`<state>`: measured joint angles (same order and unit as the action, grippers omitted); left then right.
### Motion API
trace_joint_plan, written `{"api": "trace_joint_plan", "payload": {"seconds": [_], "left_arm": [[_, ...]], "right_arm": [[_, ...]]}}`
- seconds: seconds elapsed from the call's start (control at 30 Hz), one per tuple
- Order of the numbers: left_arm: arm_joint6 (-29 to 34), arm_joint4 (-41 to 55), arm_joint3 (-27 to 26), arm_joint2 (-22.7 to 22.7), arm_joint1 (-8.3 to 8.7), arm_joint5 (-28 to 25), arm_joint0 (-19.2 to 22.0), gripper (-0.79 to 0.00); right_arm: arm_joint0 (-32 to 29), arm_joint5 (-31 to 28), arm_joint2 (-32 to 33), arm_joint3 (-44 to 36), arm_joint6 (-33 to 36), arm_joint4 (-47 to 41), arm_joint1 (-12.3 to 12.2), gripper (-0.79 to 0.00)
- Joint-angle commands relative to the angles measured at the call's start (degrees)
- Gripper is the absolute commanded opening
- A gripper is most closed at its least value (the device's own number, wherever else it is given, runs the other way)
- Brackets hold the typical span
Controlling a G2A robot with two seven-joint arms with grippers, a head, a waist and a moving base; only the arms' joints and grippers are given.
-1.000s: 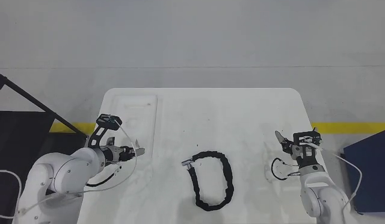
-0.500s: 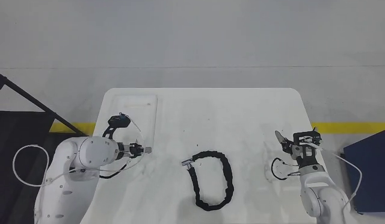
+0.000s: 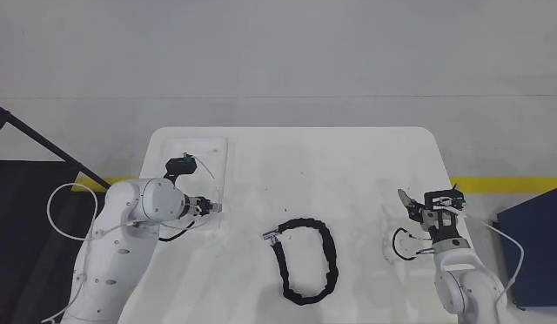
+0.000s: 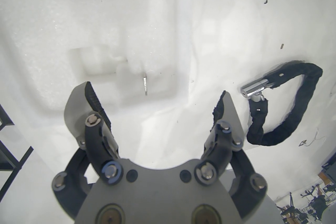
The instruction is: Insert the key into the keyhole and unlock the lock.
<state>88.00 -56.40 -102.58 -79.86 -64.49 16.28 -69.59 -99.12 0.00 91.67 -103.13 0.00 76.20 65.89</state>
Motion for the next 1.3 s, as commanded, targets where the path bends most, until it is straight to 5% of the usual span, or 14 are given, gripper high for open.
{"api": "trace_joint_plan", "payload": {"seconds": [0.0,0.13,0.8,1.07,1.27], "left_arm": [[0.0,0.1,0.1,0.1,0.14,0.0,-0.2,-0.234],[0.0,0.6,0.6,0.1,0.38,-0.4,-0.5,-0.517],[-0.6,1.7,1.7,1.0,1.83,-0.7,0.5,-0.508],[-1.6,1.6,2.6,1.7,1.86,-0.6,1.2,-0.554],[-2.0,1.3,3.6,1.9,1.93,-0.6,1.7,-0.711]], "right_arm": [[0.0,0.0,0.0,0.0,0.0,0.0,0.0,0.000],[0.0,0.0,0.0,0.0,0.0,0.0,0.0,0.000],[0.0,0.0,0.0,0.0,0.0,0.0,0.0,0.000],[0.0,0.0,0.0,0.0,0.0,0.0,0.0,0.000],[0.0,0.0,0.0,0.0,0.0,0.0,0.0,0.000]]}}
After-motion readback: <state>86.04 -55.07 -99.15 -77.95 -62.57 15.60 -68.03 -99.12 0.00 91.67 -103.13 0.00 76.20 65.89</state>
